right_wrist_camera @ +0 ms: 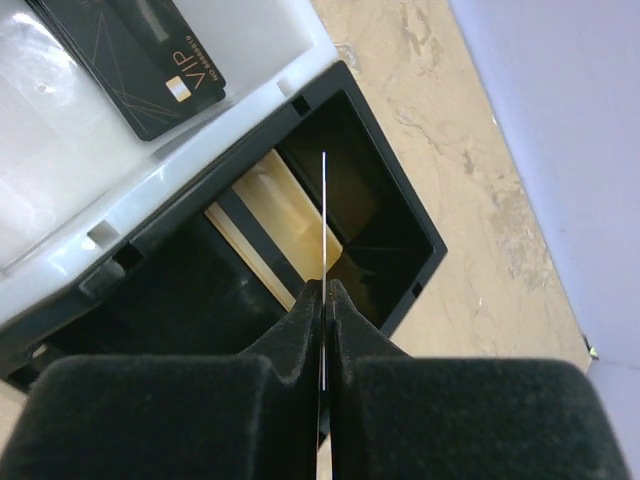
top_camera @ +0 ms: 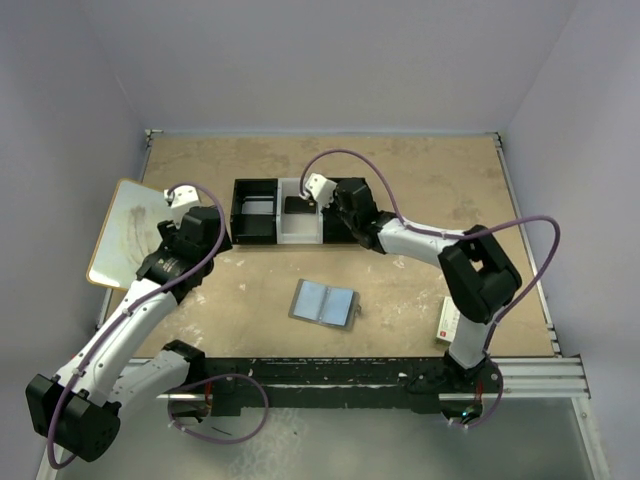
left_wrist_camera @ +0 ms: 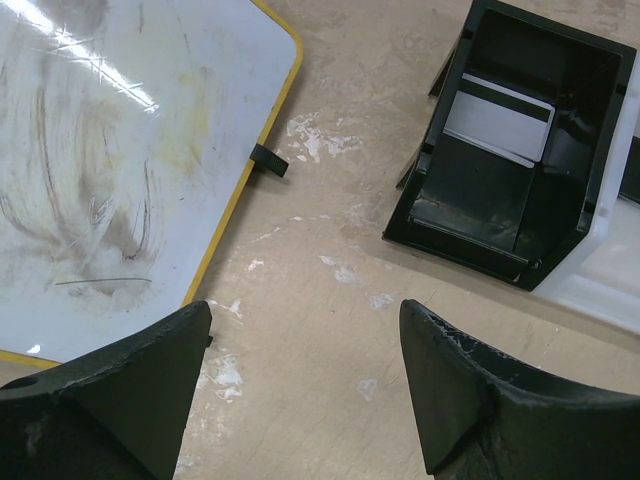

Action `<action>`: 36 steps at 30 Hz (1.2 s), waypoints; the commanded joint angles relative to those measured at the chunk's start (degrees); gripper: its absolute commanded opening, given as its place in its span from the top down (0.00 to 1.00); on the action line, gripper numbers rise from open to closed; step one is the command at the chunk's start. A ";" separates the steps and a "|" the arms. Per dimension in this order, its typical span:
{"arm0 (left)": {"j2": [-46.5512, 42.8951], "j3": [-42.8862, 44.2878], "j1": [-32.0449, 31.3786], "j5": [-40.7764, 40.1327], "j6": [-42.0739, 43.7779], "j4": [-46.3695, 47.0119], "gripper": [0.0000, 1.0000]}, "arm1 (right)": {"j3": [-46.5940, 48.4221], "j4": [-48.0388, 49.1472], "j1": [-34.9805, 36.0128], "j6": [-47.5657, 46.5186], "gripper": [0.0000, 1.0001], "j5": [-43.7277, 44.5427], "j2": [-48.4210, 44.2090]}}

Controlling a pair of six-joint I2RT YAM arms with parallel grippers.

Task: Take the credit cards out of the card holder
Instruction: Place the credit card in the storage box.

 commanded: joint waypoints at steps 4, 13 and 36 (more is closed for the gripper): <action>-0.48 1.03 0.21 -1.12 1.38 0.93 0.26 | 6.44 1.55 -0.65 -5.33 1.00 1.75 4.64; -0.31 0.94 0.20 -0.78 1.41 1.15 0.25 | 8.43 -1.38 -3.35 -7.96 1.00 -1.79 6.67; -1.20 1.19 0.22 -2.08 1.29 0.55 0.25 | 14.66 -3.45 -4.75 -8.06 1.00 -1.28 14.60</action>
